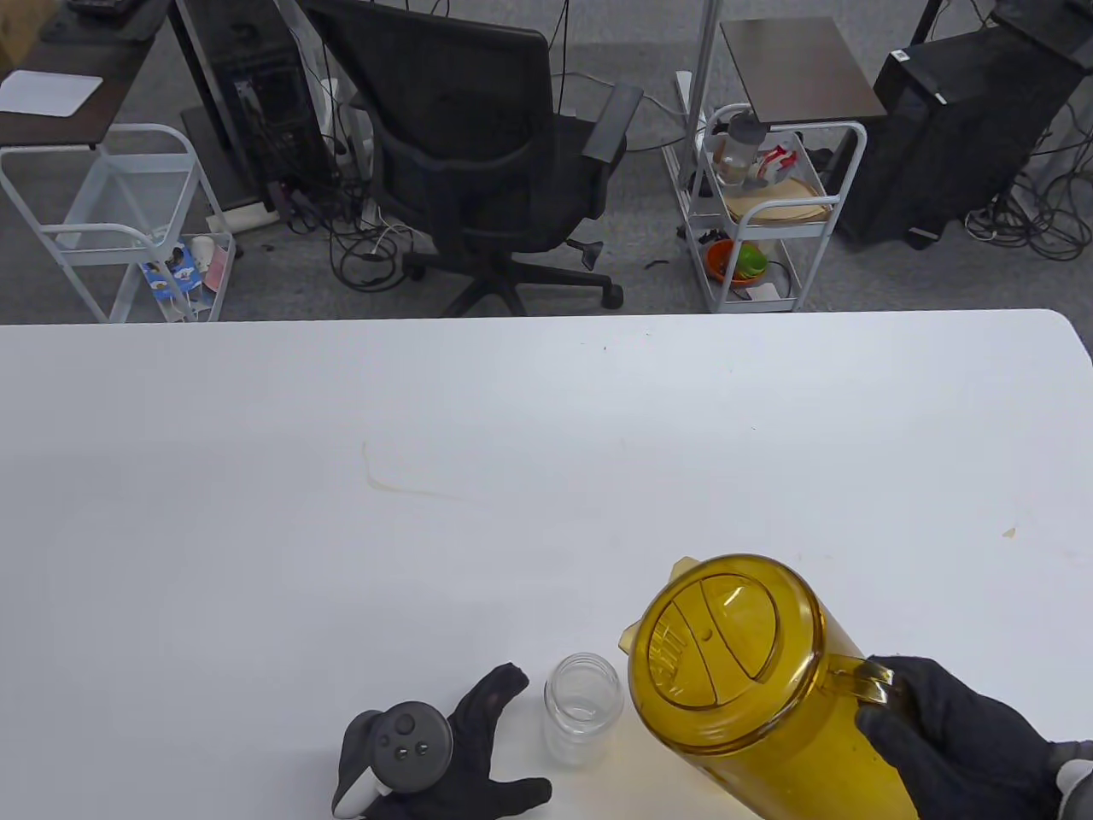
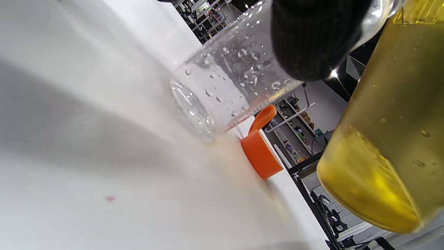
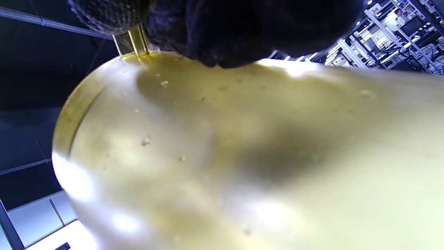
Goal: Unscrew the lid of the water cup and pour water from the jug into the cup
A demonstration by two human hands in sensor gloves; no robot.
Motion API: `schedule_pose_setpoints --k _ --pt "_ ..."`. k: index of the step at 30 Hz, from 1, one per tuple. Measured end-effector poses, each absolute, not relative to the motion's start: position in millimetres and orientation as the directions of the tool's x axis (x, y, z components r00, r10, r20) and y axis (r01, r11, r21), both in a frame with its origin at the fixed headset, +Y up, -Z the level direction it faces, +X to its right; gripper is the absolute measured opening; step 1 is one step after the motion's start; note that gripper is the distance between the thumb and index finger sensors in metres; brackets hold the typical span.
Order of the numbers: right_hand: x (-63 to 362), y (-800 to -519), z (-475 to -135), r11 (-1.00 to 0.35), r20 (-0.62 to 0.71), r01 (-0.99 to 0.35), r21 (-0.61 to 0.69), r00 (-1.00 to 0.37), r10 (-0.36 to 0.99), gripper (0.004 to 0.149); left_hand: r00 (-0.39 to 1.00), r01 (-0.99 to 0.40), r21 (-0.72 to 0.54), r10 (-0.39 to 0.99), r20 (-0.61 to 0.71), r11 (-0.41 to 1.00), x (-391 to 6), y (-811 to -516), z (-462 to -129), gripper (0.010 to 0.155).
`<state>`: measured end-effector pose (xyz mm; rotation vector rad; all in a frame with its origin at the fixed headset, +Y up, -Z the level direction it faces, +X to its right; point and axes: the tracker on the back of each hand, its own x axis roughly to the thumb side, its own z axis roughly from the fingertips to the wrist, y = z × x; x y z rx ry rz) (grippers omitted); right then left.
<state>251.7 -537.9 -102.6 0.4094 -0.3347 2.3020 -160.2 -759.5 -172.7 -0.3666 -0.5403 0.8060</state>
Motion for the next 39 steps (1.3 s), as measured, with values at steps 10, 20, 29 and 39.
schedule_pose_setpoints --k 10,20,29,39 --pt "224 -523 -109 -0.776 0.347 -0.628 -0.065 -0.743 0.572 0.047 0.574 -0.567 -0.500 0.749 0.331 0.655 -159 -760 -172 0.111" --pt "207 -506 -115 -0.851 0.322 -0.523 -0.048 -0.815 0.482 0.048 0.577 -0.582 -0.494 0.756 0.308 0.646 -160 -761 -173 0.111" --pt "201 -503 -115 -0.871 0.300 -0.489 -0.043 -0.838 0.456 0.048 0.579 -0.573 -0.498 0.752 0.316 0.651 -159 -761 -173 0.111" --pt "185 -489 -118 -0.910 0.334 -0.411 -0.059 -0.867 0.370 0.048 0.574 -0.587 -0.495 0.760 0.304 0.641 -161 -761 -173 0.112"
